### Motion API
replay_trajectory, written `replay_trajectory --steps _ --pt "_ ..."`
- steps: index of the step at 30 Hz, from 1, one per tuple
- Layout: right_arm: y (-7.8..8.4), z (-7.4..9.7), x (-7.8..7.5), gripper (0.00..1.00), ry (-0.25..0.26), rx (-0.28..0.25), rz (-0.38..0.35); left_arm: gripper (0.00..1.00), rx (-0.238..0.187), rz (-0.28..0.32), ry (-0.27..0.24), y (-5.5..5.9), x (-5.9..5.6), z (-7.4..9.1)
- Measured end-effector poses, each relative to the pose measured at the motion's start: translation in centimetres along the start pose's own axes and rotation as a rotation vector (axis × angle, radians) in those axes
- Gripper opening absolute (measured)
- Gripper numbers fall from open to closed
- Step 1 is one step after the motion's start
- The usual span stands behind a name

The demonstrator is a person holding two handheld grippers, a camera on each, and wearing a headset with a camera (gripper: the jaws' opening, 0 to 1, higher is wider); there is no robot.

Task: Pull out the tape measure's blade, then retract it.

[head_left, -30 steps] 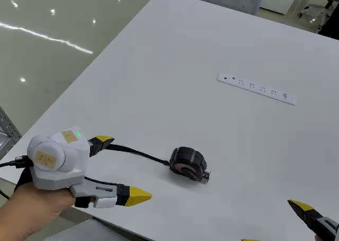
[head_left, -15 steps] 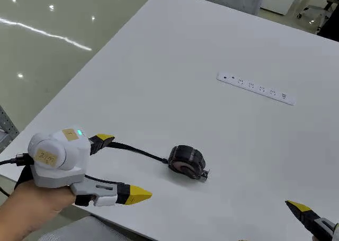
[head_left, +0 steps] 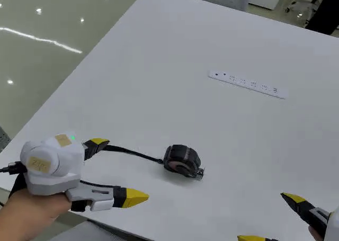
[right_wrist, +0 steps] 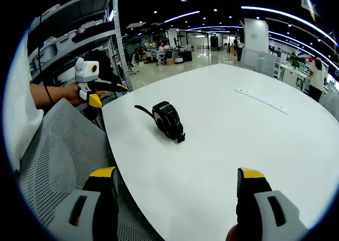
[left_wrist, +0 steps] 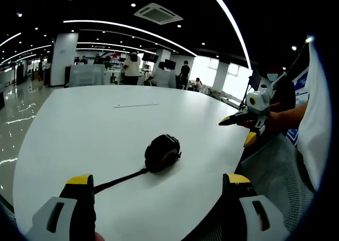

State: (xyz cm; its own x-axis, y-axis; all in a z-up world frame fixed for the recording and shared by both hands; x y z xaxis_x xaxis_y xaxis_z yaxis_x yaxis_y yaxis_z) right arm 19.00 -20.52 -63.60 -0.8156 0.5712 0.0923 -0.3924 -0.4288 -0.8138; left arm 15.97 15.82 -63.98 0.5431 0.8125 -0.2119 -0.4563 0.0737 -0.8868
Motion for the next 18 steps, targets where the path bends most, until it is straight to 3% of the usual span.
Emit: replay_trajectory --steps 8,13,18 --pt "-0.1 -0.1 -0.1 0.89 -0.001 0.000 0.011 0.97 0.013 -0.010 0.020 -0.2 -0.1 -0.4" --pt "0.3 -0.5 -0.2 0.89 -0.009 0.013 0.030 0.97 0.064 -0.044 0.061 -0.2 0.2 -0.8" --pt "0.9 -0.6 -0.4 0.88 -0.019 0.035 0.050 0.97 0.084 -0.053 0.073 -0.2 0.6 -1.0"
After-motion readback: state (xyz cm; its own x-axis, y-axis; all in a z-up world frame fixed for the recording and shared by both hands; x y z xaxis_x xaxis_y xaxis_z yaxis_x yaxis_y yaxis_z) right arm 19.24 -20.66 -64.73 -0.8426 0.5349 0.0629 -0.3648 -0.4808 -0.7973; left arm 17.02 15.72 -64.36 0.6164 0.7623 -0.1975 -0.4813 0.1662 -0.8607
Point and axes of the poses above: the centre of the closed fingertips' face, and the gripper's own axes: z roughly backward along the fingers, x roughly to its left, y roughly out of its underside, the point moved 8 cm from there along z, roughly backward along the fingers, and after that the axes turned 2 degrees about -x, right-handed, at the moved point
